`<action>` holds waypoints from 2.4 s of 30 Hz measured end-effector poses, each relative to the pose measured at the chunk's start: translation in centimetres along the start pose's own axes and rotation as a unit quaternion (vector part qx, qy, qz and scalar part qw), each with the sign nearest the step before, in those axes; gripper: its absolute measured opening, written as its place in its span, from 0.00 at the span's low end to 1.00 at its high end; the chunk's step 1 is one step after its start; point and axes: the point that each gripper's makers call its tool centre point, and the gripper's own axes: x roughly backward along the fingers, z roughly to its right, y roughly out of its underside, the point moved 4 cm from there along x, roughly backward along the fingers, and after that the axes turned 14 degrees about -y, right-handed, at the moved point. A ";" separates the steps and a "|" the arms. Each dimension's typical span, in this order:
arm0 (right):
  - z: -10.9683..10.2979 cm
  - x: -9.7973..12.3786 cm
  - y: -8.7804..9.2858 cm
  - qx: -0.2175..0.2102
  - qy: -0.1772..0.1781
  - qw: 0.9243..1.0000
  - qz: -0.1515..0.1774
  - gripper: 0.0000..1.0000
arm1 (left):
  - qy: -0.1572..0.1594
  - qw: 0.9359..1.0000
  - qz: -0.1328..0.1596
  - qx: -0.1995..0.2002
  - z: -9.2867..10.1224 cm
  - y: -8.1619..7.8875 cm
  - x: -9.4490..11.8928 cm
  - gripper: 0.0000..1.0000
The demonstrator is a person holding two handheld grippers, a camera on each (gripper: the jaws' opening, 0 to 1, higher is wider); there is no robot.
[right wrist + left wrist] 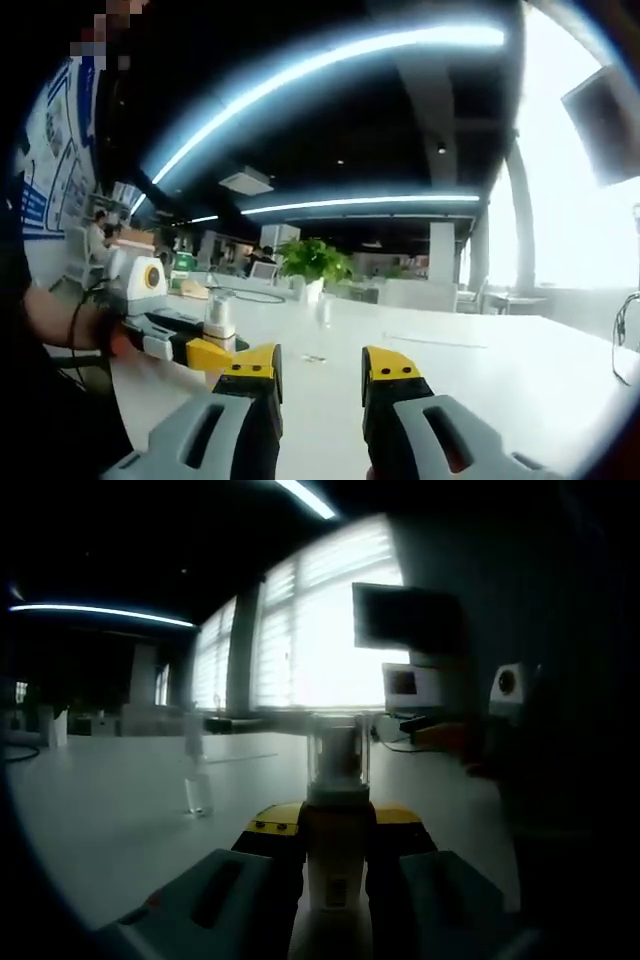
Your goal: Clamp pump bottle remove cover press pump head put on cover
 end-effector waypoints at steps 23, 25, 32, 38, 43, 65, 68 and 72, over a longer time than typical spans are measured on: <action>0.3 0.0 2.6 -0.003 0.006 1.000 -0.016 0.26 | -0.007 1.000 -0.001 0.001 -0.1 0.0 -0.1 0.14; 0.5 0.1 2.6 -0.006 0.007 1.000 -0.014 0.25 | -0.008 1.000 -0.001 0.000 -0.2 0.0 -0.1 0.14; 0.7 0.2 2.4 -0.015 0.012 1.000 -0.004 0.25 | -0.015 1.000 -0.002 -0.002 -0.5 -0.2 -0.1 0.13; 0.5 0.1 2.4 -0.016 0.011 1.000 -0.005 0.25 | -0.017 0.999 0.010 0.038 -1.0 -1.1 -0.2 0.13; 0.6 0.1 2.3 -0.021 0.012 1.000 -0.001 0.23 | -0.022 0.998 0.009 0.054 -1.3 -1.4 -0.6 0.13; 1.4 0.2 2.1 -0.048 0.021 0.999 0.015 0.21 | -0.049 0.996 0.016 0.068 -1.1 -5.0 -7.7 0.13; 1.6 0.3 2.1 -0.052 0.026 0.998 0.016 0.21 | -0.051 0.996 0.015 0.072 -0.9 -4.9 -9.0 0.13; 1.5 0.3 2.2 -0.050 0.025 0.998 0.013 0.21 | -0.056 0.996 0.022 0.067 -1.1 -5.3 -10.7 0.13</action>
